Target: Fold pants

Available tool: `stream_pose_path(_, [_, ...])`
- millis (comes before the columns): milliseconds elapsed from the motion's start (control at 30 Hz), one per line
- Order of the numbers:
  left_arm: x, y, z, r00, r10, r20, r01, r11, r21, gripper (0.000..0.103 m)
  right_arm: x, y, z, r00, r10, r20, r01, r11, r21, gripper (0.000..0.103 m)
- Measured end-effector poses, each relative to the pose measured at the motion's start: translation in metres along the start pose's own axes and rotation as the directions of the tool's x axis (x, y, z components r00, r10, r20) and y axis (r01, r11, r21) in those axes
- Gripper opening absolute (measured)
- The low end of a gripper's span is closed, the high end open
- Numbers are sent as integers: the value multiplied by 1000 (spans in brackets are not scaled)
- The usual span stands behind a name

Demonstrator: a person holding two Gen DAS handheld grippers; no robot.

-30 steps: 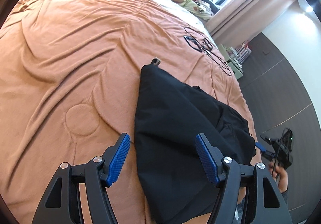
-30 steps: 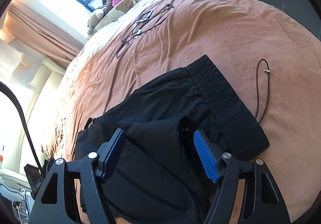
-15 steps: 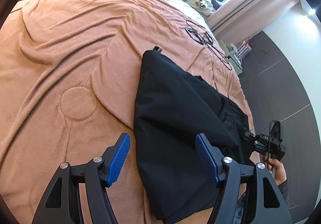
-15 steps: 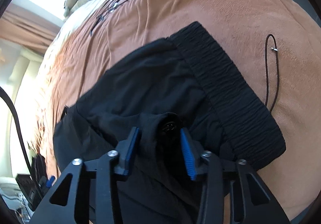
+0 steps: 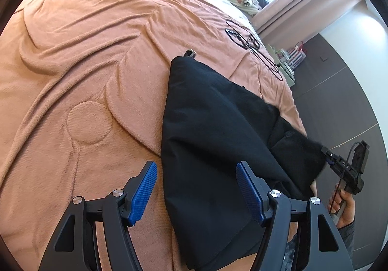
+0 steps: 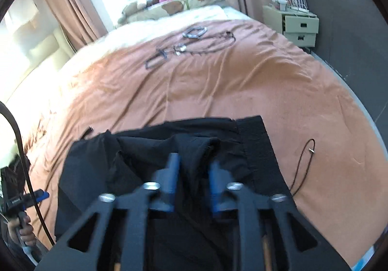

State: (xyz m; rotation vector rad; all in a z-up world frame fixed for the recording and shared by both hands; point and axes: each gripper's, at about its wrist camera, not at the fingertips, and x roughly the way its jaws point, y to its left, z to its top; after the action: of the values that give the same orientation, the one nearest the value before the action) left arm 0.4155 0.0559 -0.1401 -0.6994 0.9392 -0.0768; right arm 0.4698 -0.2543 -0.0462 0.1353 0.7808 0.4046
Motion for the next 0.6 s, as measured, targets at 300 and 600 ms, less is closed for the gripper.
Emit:
stream_pose_path(300, [0, 2, 2, 1000, 2, 0, -2, 1000, -8, 70, 30, -33, 19, 998, 31, -46, -23, 984, 174, 58])
stream_pose_path(600, [9, 8, 2, 1000, 8, -14, -9, 1000, -22, 70, 83, -28, 35, 981, -58, -187, 79, 991, 108, 55])
